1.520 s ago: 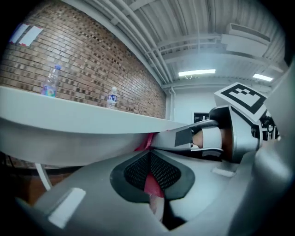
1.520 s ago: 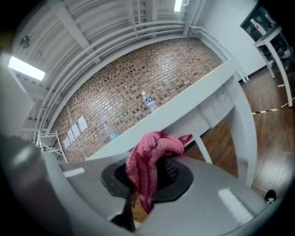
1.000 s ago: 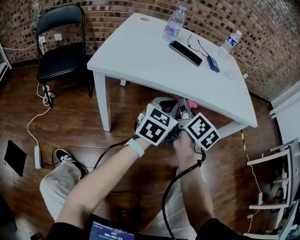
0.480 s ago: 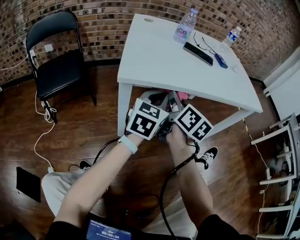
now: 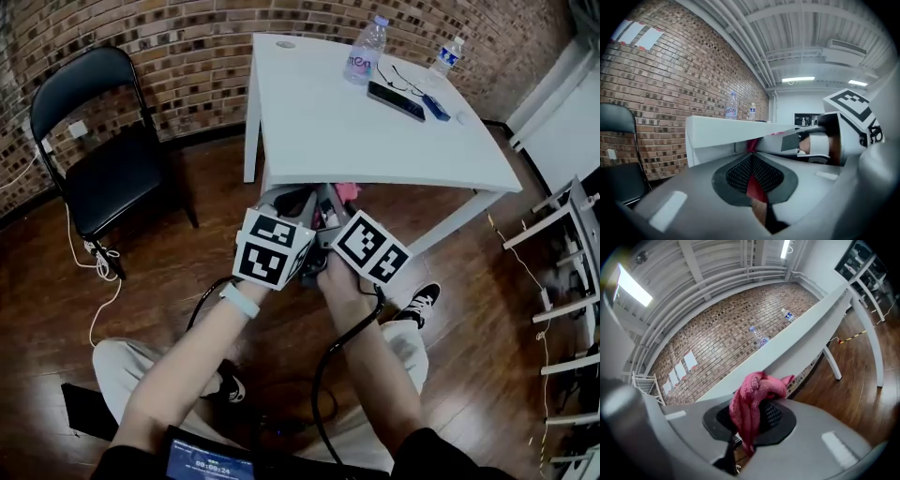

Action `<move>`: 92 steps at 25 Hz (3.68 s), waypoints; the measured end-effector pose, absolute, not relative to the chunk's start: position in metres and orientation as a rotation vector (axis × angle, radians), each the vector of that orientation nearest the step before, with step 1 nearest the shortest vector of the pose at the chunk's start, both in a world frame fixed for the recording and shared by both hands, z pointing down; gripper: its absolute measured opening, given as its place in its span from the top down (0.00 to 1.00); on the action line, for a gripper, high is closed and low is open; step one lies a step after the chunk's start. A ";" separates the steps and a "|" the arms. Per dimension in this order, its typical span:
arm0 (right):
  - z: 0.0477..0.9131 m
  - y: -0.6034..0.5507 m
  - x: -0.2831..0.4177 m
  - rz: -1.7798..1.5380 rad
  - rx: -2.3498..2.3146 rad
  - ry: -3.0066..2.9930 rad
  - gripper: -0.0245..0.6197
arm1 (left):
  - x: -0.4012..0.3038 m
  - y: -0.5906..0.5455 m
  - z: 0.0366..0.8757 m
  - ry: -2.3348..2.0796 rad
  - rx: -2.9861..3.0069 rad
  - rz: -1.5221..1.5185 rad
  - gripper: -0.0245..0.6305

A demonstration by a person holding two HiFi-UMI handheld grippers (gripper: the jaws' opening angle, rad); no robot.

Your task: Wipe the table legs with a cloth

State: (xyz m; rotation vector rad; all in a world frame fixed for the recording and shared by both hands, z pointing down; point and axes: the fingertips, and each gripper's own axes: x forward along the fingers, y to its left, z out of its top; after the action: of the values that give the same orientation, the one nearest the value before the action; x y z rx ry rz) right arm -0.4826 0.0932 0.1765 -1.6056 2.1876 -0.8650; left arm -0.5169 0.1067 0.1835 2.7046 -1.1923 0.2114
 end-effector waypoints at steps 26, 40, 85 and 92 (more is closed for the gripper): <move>0.193 0.108 -0.574 -1.113 -1.144 2.263 0.89 | -0.595 0.144 0.203 -1.315 2.638 0.593 0.96; 0.196 0.107 -0.558 -0.949 -1.078 2.326 0.88 | -0.570 0.117 0.221 -1.304 2.701 0.579 0.96; 0.523 0.110 -0.551 -1.522 -1.735 2.255 0.87 | -0.560 0.121 0.547 -0.838 2.417 0.681 0.96; 0.602 0.116 -0.555 -1.646 -1.750 2.294 0.87 | -0.562 0.126 0.626 -0.792 2.321 0.733 0.96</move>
State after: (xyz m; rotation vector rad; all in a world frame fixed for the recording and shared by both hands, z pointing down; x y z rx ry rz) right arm -0.5550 0.1155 0.6020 -1.7500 2.2942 -1.6464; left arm -0.5623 0.1262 0.6259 2.3207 -0.7921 0.7331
